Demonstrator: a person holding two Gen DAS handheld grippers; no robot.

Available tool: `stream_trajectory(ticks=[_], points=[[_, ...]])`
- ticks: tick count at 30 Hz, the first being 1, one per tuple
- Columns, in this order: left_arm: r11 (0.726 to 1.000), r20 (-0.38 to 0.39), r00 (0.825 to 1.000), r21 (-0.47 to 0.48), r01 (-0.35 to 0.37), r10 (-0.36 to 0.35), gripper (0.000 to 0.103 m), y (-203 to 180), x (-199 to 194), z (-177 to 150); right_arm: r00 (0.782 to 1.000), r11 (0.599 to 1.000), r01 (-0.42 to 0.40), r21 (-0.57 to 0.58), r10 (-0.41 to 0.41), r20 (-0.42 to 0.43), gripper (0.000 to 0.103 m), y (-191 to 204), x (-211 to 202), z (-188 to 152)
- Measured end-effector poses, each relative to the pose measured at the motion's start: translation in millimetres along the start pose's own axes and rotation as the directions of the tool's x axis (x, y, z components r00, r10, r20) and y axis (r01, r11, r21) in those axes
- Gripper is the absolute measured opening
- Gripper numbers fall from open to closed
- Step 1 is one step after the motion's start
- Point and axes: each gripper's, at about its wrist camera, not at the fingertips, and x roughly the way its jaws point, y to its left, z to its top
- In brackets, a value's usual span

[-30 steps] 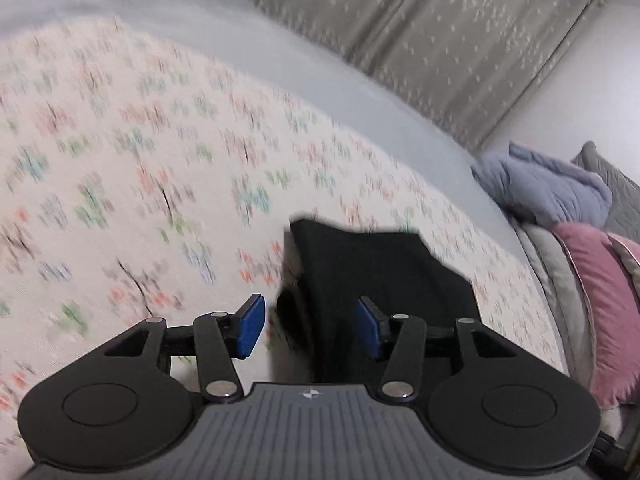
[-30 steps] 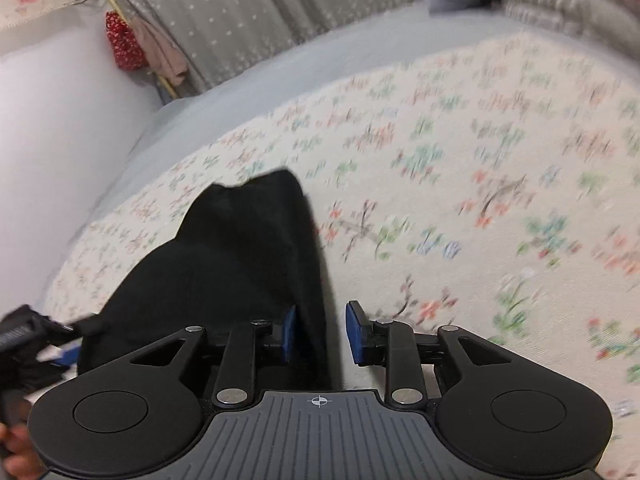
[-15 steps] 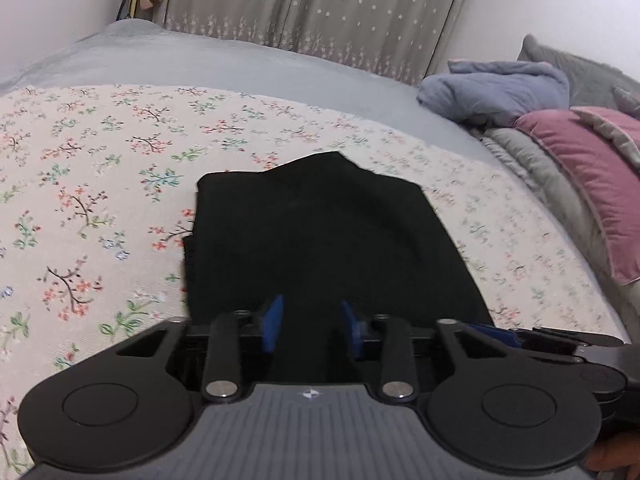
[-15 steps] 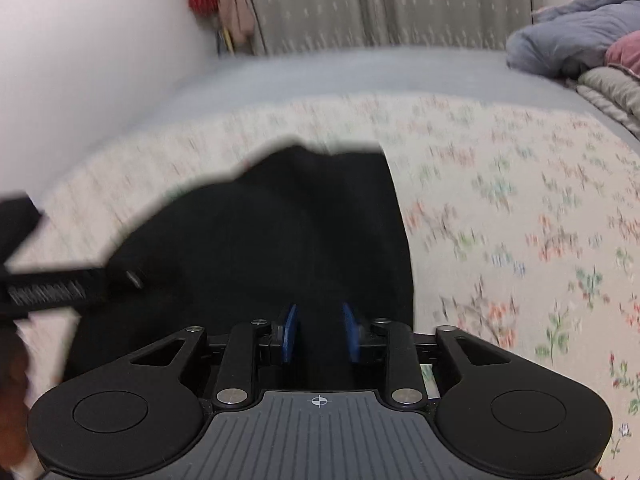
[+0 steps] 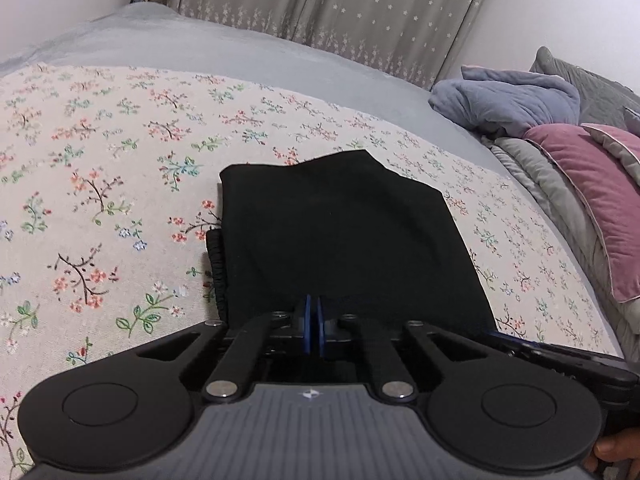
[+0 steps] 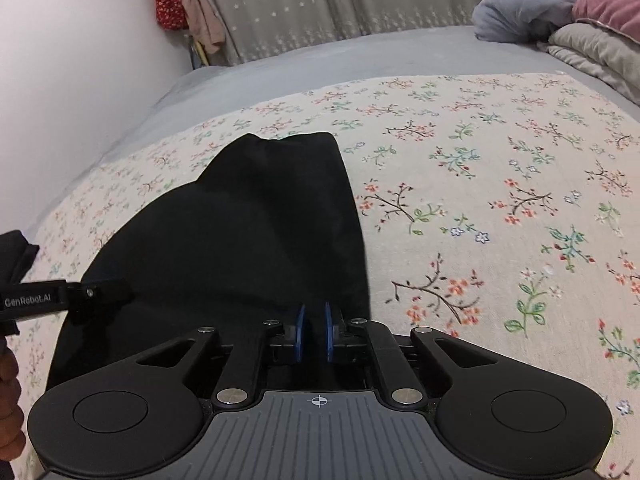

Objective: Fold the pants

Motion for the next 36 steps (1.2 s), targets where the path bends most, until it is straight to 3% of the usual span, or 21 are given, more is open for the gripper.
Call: stream_trajectory(ticks=[9,10,17,20,22,26,32,36], points=[[0.999,0.034,0.999,0.039,-0.036,0.035,0.011,-6,-14,-9,0.997,0.997,0.074,0.006,-0.074,-0.031,0.008,-4,-20,-15],[0.998,0.034,0.999,0.047,-0.041,0.040,0.011,-6,-15,-11,0.996,0.996,0.083,0.008,-0.083,-0.043,0.021,-3,-23,-18],[0.989,0.054,0.994,0.107,-0.103,0.098,0.011,-15,-24,-23,0.989,0.993,0.108,-0.051,-0.112,-0.091,0.023,15,-44,-46],[0.993,0.037,0.994,0.039,-0.107,0.106,0.030,-17,-43,-23,0.987,0.991,0.124,-0.055,-0.128,-0.094,0.024,21,-58,-55],[0.992,0.071,0.991,0.032,-0.120,0.117,0.043,-26,-67,-25,0.987,0.990,0.128,-0.062,-0.133,-0.088,0.024,26,-72,-58],[0.978,0.119,0.977,0.090,-0.190,0.179,0.054,-49,-110,-36,0.995,0.991,0.083,-0.104,-0.089,-0.050,0.025,43,-98,-61],[0.980,0.135,0.974,0.055,-0.190,0.182,0.062,-69,-163,-58,0.996,0.991,0.081,-0.111,-0.078,0.031,0.028,61,-142,-69],[0.975,0.190,0.961,0.056,-0.214,0.200,0.093,-84,-198,-73,0.993,0.995,0.065,-0.080,-0.056,0.107,0.040,69,-184,-77]])
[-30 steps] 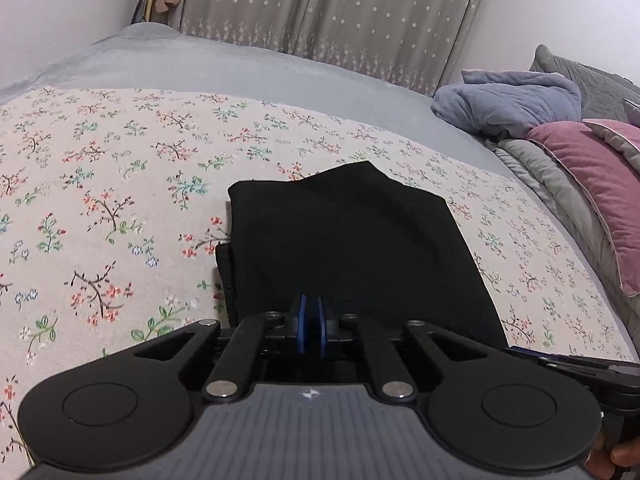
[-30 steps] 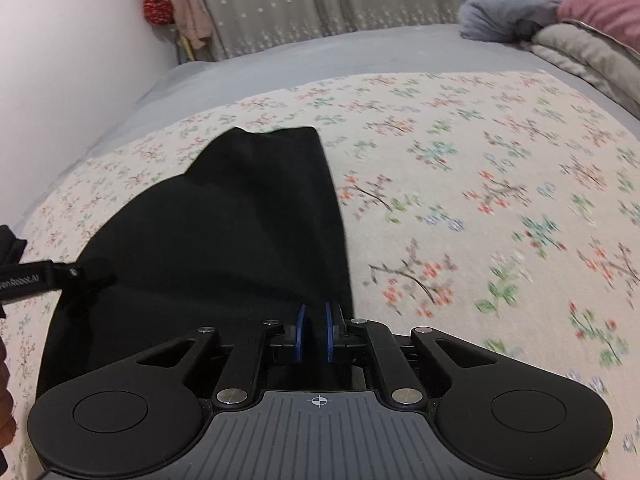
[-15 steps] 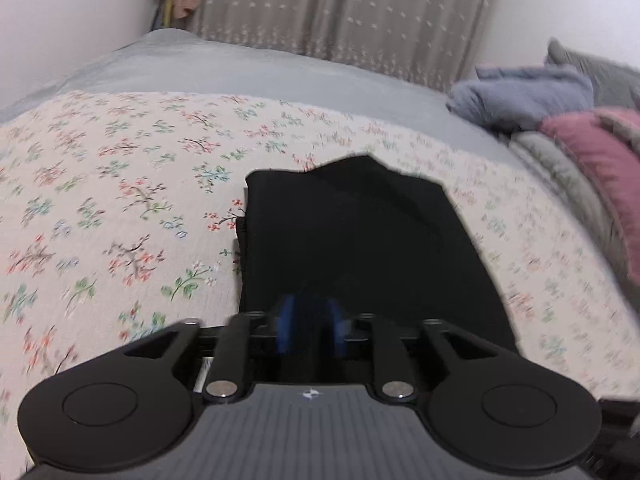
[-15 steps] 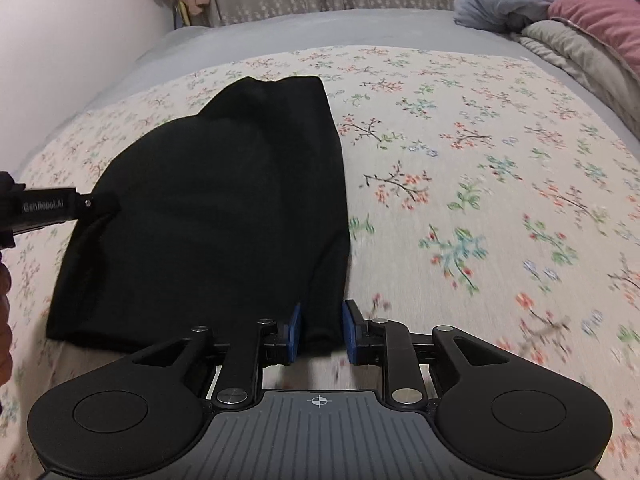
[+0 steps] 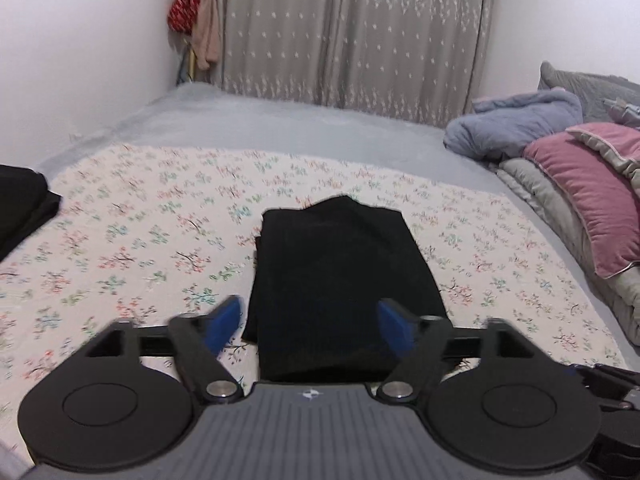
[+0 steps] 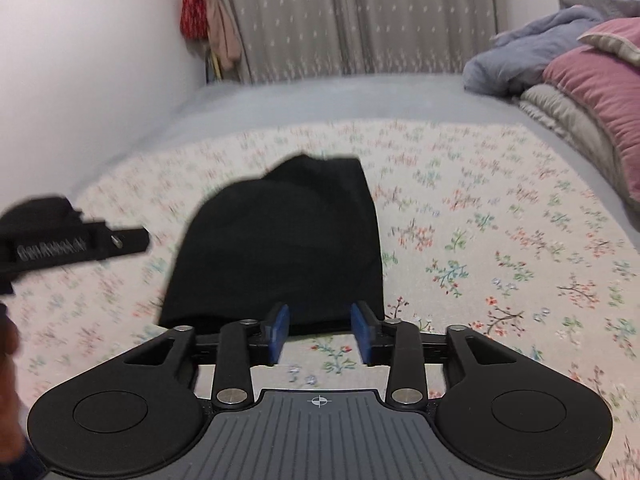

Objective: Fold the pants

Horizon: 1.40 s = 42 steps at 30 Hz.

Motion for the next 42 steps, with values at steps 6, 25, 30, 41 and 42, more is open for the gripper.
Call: stream_trajectory(ticks=[6,25,30,41,42], points=[[0.999,0.086,0.996,0.049,-0.004,0.000,0.101,-1,-34,-27,0.993,0.999,-0.035,-0.013,0.036,0.114,0.060,19,-55,-10],[0.997,0.004,0.999,0.060,-0.046,0.046,0.101,16,-11,-47,0.990,0.998,0.053,-0.026,-0.049,0.134,0.086,7,-43,-34],[0.997,-0.010,0.999,0.067,-0.047,0.048,0.101,15,-9,-49,0.989,0.997,0.066,-0.025,-0.062,0.131,0.088,7,-40,-36],[0.997,-0.033,0.999,0.072,-0.040,0.043,0.101,11,-3,-52,0.989,0.996,0.085,-0.029,-0.081,0.120,0.093,8,-37,-40],[0.997,-0.033,0.998,0.071,-0.042,0.045,0.101,11,-3,-52,0.989,0.996,0.085,-0.029,-0.081,0.120,0.093,7,-37,-40]])
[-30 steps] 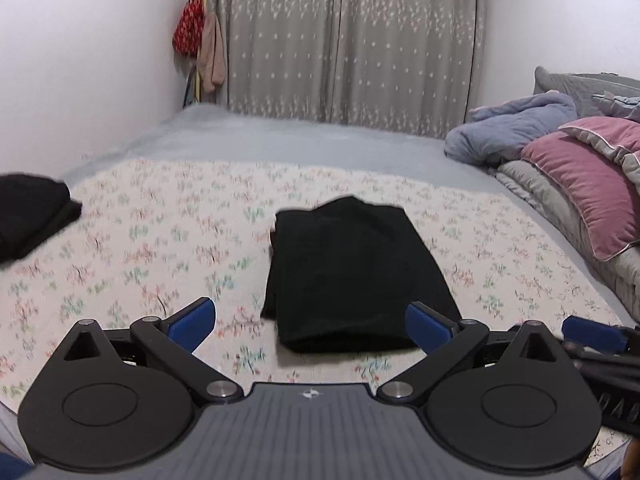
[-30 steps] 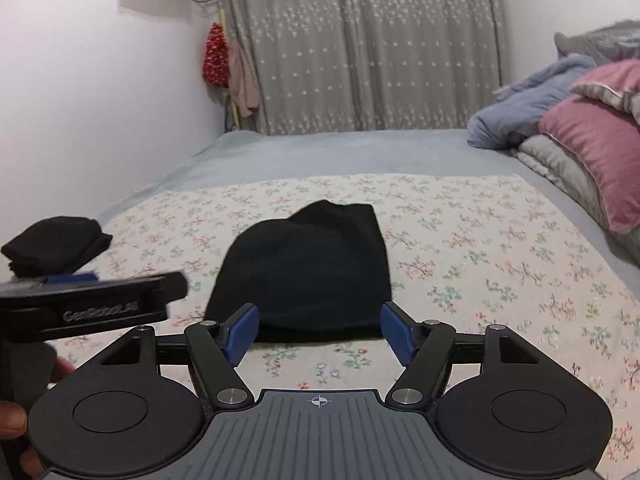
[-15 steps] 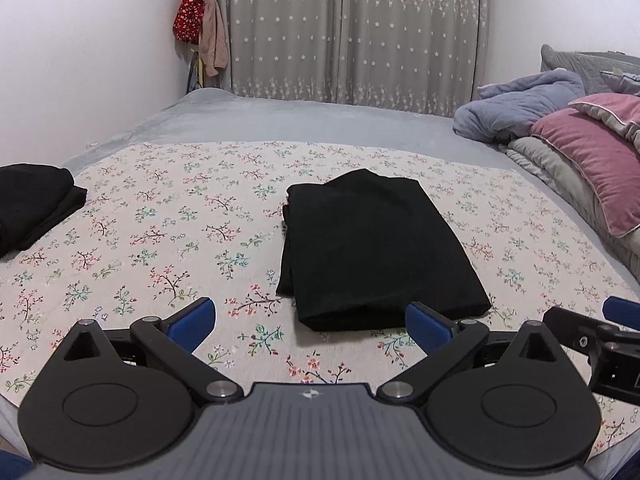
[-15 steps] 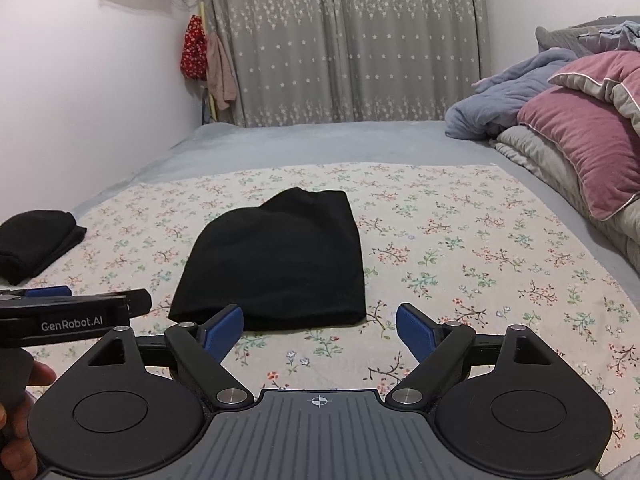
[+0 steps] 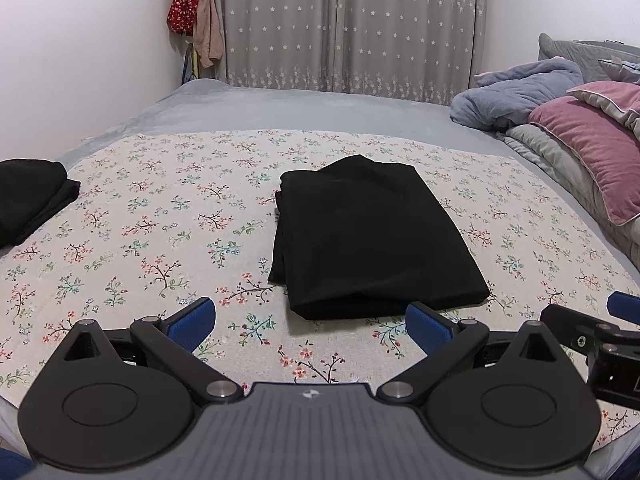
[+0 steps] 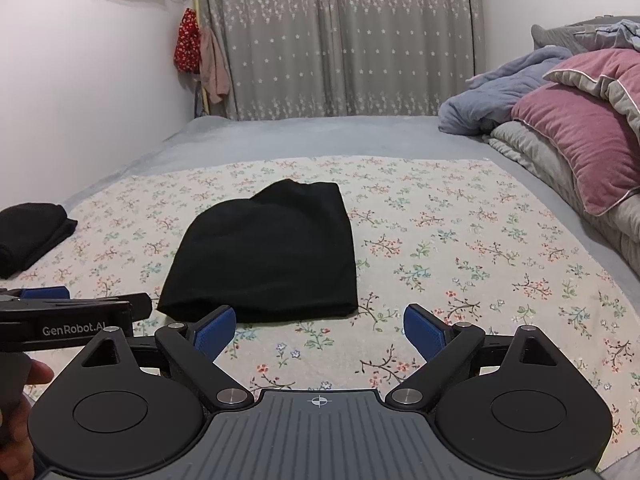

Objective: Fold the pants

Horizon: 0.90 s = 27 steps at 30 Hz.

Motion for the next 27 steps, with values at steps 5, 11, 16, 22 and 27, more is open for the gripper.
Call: stream_trajectory(ticks=[5,11,16,22,27], points=[[1.000,-0.005,1.000,-0.005,-0.011,0.011,0.101,0.2,0.5,0.3,1.000,1.000,0.003,-0.003,-0.003,-0.002,0.093,1.2,0.2,-0.6],[1.000,-0.006,1.000,0.000,-0.011,0.011,0.101,-2.3,0.7,1.4,1.000,1.000,0.004,-0.007,-0.004,-0.007,0.093,2.5,1.4,-1.7],[1.000,-0.010,1.000,0.000,-0.010,0.010,0.101,-3.7,1.7,0.9,1.000,1.000,0.006,-0.008,-0.006,-0.010,0.094,3.6,2.0,-2.6],[1.000,-0.027,0.999,-0.010,0.018,-0.018,0.101,-4.5,4.0,0.6,1.000,1.000,0.008,-0.009,-0.008,-0.010,0.094,3.7,2.5,-3.0],[1.000,-0.025,0.999,-0.005,0.020,-0.020,0.101,-7.5,2.9,-0.3,1.000,1.000,0.010,-0.013,-0.010,-0.014,0.094,4.3,2.3,-4.4]])
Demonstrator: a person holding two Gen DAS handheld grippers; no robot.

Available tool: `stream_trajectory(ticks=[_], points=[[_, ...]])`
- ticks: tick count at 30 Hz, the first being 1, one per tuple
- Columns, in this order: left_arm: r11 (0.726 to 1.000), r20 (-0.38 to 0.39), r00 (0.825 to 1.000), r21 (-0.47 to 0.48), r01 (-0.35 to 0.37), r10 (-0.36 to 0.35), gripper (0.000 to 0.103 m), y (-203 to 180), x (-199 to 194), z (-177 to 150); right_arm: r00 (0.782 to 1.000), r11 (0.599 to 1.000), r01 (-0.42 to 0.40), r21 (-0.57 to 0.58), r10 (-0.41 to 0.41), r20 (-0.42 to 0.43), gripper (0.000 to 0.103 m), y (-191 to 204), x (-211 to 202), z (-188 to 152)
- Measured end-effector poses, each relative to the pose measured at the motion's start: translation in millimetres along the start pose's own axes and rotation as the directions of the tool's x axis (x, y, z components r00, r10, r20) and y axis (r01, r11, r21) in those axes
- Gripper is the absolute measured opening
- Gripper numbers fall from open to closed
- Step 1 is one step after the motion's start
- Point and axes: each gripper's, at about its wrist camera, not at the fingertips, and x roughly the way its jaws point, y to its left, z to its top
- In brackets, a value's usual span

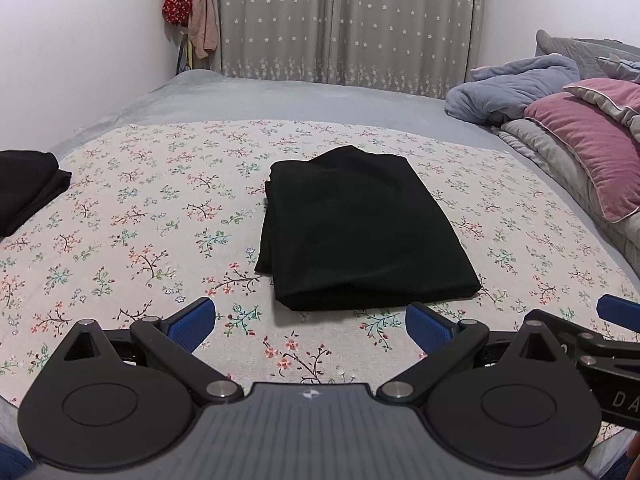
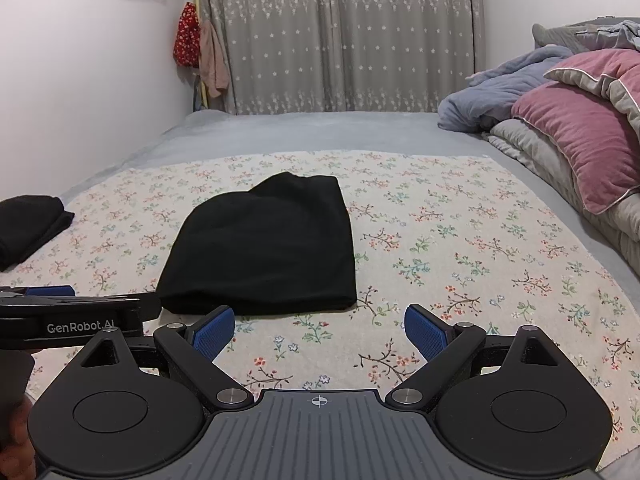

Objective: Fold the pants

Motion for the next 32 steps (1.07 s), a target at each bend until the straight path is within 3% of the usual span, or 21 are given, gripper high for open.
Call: stream_trajectory(ticks=[32], points=[[1.000,-0.019,1.000,0.018,0.008,-0.008,0.101,-10,5,-3,1.000,1.000,0.003,-0.015,-0.003,-0.012,0.094,1,1,-2]])
